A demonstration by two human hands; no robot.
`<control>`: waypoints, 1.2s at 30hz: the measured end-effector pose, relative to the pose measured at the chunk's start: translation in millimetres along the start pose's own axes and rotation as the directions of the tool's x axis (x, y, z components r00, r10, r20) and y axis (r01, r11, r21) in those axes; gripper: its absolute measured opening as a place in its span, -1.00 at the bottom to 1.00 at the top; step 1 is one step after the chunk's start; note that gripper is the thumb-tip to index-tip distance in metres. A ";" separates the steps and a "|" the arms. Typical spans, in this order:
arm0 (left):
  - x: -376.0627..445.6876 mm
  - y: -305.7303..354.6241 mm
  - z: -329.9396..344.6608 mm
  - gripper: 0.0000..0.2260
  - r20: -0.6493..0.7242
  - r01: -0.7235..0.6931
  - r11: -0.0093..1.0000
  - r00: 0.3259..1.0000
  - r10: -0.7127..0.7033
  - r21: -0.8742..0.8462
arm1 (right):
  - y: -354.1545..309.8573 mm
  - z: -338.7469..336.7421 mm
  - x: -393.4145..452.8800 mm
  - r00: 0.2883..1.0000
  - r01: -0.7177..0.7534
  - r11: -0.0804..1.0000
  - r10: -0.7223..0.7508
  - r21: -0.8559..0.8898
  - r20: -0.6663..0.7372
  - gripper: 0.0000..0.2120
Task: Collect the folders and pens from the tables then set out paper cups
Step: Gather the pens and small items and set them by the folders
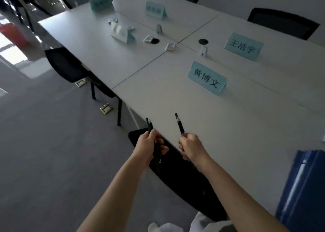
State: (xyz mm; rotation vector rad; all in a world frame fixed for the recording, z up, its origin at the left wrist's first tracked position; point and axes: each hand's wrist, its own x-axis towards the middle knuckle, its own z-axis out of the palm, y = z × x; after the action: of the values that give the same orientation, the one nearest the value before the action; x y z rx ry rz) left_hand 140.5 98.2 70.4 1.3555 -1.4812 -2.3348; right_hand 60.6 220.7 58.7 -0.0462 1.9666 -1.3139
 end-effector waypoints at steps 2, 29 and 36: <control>-16.4 2.0 -48.6 -0.79 -0.022 -0.009 0.999 1.000 0.008 -0.045 | -5.7 43.0 -17.4 0.999 -0.012 0.999 0.009 0.052 0.051 -0.83; 143.9 170.5 -246.6 -0.90 -0.238 -0.033 0.988 0.971 -0.003 -0.148 | -168.4 245.8 155.0 0.958 -0.152 0.967 0.094 0.204 0.271 -0.82; 226.4 228.5 -228.8 -0.89 -0.175 0.014 1.000 0.984 -0.017 -0.016 | -213.4 233.0 231.7 0.979 -0.145 0.956 0.102 0.255 0.176 -0.82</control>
State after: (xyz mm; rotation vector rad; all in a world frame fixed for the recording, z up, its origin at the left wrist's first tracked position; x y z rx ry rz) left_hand 75.7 -291.2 64.5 1.5292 -1.4050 -2.1655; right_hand -41.8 -157.5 56.7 0.0973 1.6174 -1.4343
